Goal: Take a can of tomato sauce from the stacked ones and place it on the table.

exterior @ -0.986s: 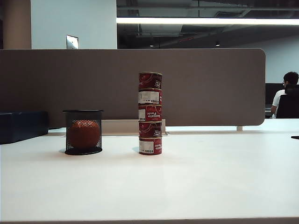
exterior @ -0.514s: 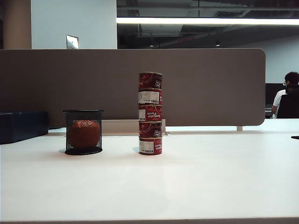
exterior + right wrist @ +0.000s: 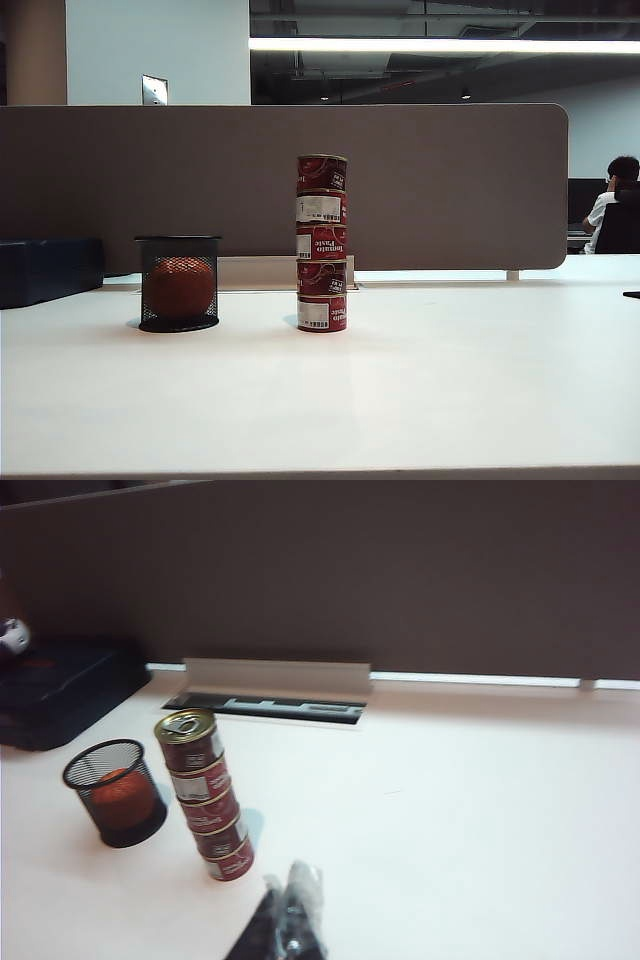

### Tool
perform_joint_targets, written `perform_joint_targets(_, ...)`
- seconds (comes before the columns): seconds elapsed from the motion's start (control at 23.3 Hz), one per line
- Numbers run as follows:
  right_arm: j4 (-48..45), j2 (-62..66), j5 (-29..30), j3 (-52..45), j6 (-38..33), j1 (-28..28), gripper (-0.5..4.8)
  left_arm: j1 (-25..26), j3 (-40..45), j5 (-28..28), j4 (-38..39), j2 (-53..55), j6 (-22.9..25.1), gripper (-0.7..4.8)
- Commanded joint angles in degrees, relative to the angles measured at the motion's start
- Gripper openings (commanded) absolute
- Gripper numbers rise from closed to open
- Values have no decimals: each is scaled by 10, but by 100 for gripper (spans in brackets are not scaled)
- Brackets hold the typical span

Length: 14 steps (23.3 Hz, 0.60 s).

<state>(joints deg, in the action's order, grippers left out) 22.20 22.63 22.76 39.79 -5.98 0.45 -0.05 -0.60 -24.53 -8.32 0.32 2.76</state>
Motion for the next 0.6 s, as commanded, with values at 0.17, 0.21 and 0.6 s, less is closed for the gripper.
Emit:
perform_joint_targets(0.17, -7, 120, 90, 94, -1, 1, -8, 1, -2, -45, -8, 0, -2, -5)
perform_joint_targets(0.21, -8, 147, 112, 107, -1, 1, -4, 1, -2, -45, -8, 0, -2, -5)
perform_joint_targets(0.6, -45, 323, 125, 167, -5, 118, 159, 1, -2, -47, -7, 0, -2, -5)
